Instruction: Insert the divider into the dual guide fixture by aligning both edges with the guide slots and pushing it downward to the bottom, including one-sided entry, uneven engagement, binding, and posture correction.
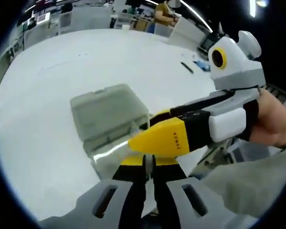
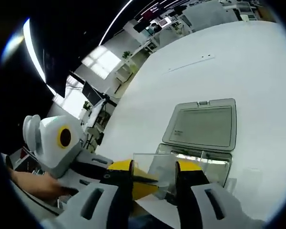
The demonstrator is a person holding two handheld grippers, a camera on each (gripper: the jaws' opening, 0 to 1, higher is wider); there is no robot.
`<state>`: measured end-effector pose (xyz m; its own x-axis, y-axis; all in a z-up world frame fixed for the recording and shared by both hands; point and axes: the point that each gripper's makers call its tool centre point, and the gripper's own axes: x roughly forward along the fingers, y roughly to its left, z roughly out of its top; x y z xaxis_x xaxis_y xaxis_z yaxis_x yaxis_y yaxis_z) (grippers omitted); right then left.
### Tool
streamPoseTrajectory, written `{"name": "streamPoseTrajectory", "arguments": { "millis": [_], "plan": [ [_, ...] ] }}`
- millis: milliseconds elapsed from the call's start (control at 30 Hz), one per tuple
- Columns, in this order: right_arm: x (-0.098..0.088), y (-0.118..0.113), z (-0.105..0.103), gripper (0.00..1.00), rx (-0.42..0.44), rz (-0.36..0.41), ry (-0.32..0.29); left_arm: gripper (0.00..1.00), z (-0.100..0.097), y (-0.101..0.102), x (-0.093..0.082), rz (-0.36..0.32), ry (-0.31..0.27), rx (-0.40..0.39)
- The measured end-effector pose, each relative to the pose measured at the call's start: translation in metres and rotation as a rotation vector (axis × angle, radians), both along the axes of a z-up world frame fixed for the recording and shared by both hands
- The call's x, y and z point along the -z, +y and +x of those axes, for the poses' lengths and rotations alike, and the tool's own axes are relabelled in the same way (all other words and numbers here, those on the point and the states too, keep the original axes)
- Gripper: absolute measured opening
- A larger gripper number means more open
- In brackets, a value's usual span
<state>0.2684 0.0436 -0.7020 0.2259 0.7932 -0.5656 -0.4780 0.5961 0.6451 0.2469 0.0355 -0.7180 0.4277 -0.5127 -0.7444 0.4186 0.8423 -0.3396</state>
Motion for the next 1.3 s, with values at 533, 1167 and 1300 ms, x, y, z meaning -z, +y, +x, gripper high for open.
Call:
{"name": "streamPoseTrajectory", "arguments": {
  "millis": [533,1167,1300],
  "plan": [
    [-0.012,-0.002,-0.005,0.29,-0.052,0.078,-0.051,0.0,-0.004,0.016,-0.004,0.0,0.035,-0.011],
    [-0.016,-0.004,-0.018,0.4,-0.223,0.099,-0.247,0.0,-0.017,0.05,-0.006,-0.02,0.127,-0.114],
    [-0.014,-0.006,-0.02,0.41,-0.288,0.056,-0.325,0.0,-0.021,0.054,-0.006,-0.017,0.143,-0.128]
  ]
}}
